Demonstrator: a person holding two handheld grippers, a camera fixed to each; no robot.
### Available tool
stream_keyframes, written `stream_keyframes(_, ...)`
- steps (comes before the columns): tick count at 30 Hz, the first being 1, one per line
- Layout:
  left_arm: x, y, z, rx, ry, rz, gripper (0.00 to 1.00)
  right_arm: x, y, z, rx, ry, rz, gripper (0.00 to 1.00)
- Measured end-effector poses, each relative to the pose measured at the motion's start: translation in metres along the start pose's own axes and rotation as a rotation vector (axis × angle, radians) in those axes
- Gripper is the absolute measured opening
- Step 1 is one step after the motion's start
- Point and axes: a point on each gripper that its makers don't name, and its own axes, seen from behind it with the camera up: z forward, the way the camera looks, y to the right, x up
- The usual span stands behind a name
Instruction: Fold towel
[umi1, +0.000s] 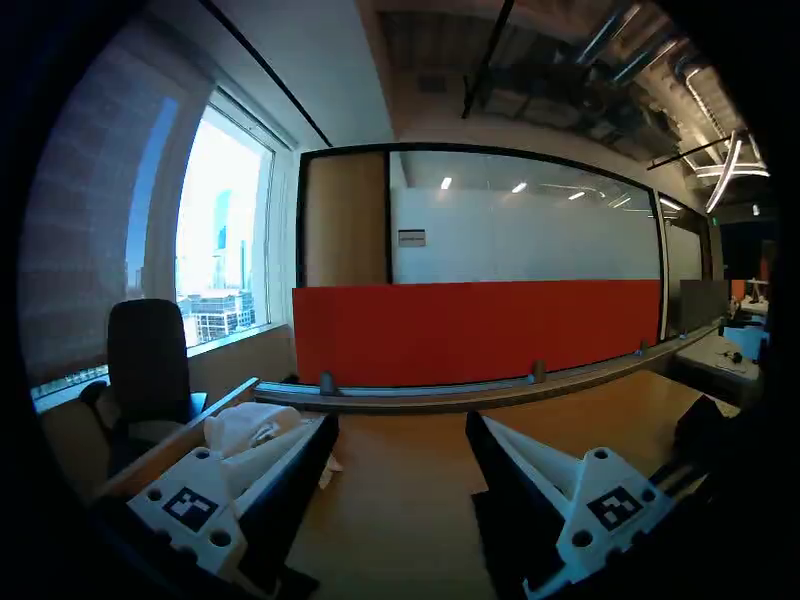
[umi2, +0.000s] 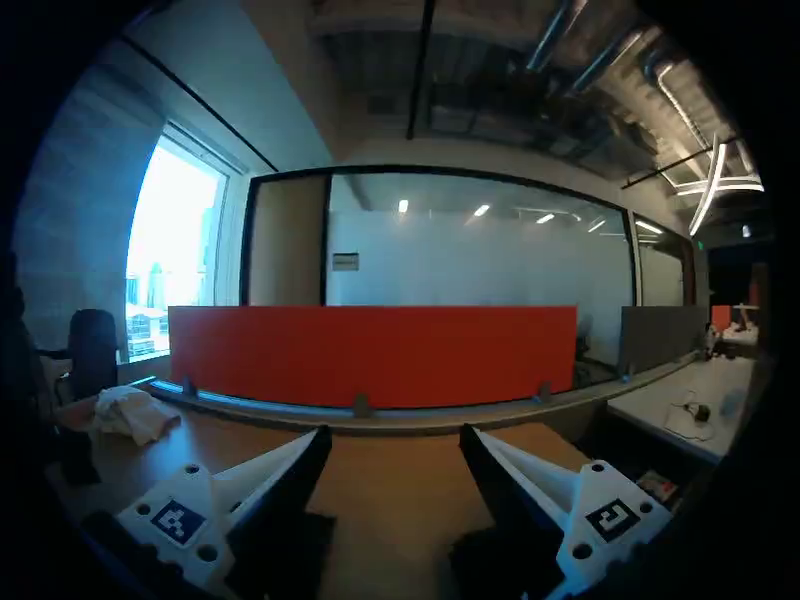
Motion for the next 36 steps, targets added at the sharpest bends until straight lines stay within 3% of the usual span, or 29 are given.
stream_keyframes(5, 0.016, 0.001, 0.001, -0.016, -0.021, -0.005, 0.94, 0.016, -0.002, -0.002, 0.003, -0.013, -0.008, 0.99)
stream_keyframes(11, 0.022, 0.016, 0.0, -0.085, -0.069, 0.02, 0.94, 0.034, -0.011, -0.004, 0.047, -0.039, -0.04, 0.99)
stream_keyframes(25, 0.036, 0.059, -0.005, -0.318, -0.16, 0.108, 0.94, 0.045, -0.068, -0.005, 0.296, -0.166, -0.121, 1.0)
stream_keyframes(36, 0.023, 0.076, -0.009, -0.415, -0.227, 0.134, 0.94, 0.03, -0.082, -0.012, 0.409, -0.247, -0.197, 1.0)
